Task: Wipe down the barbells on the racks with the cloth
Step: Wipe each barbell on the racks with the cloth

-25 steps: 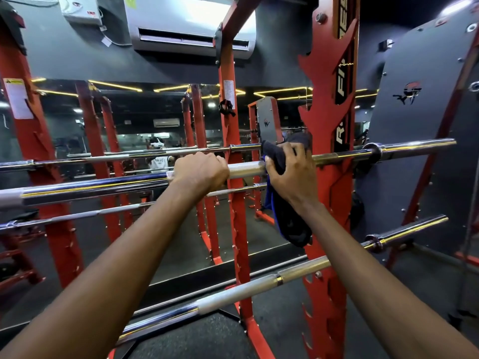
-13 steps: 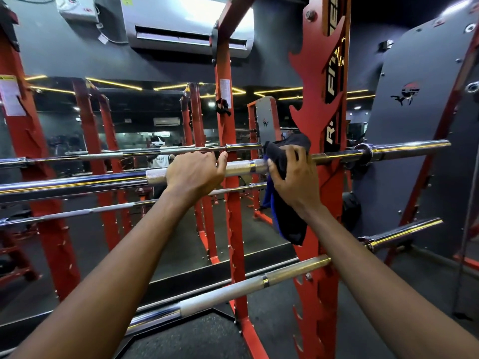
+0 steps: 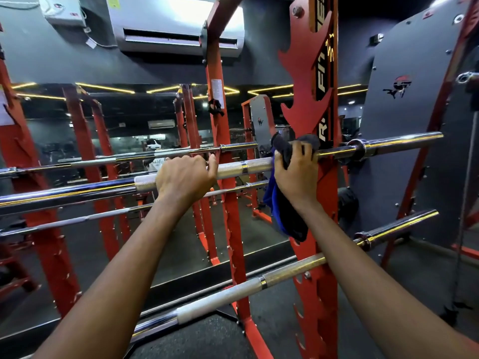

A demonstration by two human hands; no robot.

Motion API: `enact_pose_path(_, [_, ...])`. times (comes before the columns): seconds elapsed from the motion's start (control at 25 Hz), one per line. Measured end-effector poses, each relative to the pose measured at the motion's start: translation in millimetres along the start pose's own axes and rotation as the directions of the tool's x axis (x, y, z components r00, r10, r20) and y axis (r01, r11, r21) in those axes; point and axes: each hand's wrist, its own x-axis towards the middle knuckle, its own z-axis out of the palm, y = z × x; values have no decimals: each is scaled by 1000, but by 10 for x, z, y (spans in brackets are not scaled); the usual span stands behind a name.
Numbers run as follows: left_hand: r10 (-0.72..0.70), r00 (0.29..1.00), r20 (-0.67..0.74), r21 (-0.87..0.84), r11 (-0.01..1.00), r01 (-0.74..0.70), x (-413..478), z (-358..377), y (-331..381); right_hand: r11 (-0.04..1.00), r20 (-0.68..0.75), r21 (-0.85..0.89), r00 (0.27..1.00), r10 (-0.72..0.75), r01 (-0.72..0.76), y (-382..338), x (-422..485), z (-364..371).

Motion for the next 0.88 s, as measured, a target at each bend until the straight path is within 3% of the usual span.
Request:
enact_pose_path(0.08, [-23,1000,8,1,1000,23,16,0,8,997,11,-17,997,72,-72,-81,49,26])
enact_pose_path(0.24, [24,999,30,-25,999,-23,76,47,-11,992,34,-35,992,-122,123,-13,-67,7])
enact_pose_path(0.4, [102,990,99,-42,994,-98,119,75,-87,994,73,-103,996,43,-36,140,44,-93])
enact_pose_path(0.6, [183,979,88,-92,980,-175,106,105,9,983,164,-102,977,-137,155,124,-51,-140])
enact_pose_path(0.76, [294,948,121,-112,953,-281,186,158,379,991,130,-135,991,35,-17,214,54,-171])
enact_pose_path(0.88, [304,941,148,-137,949,-285,291,218,516,991,213,-128,977,-19,47,255,134,-256])
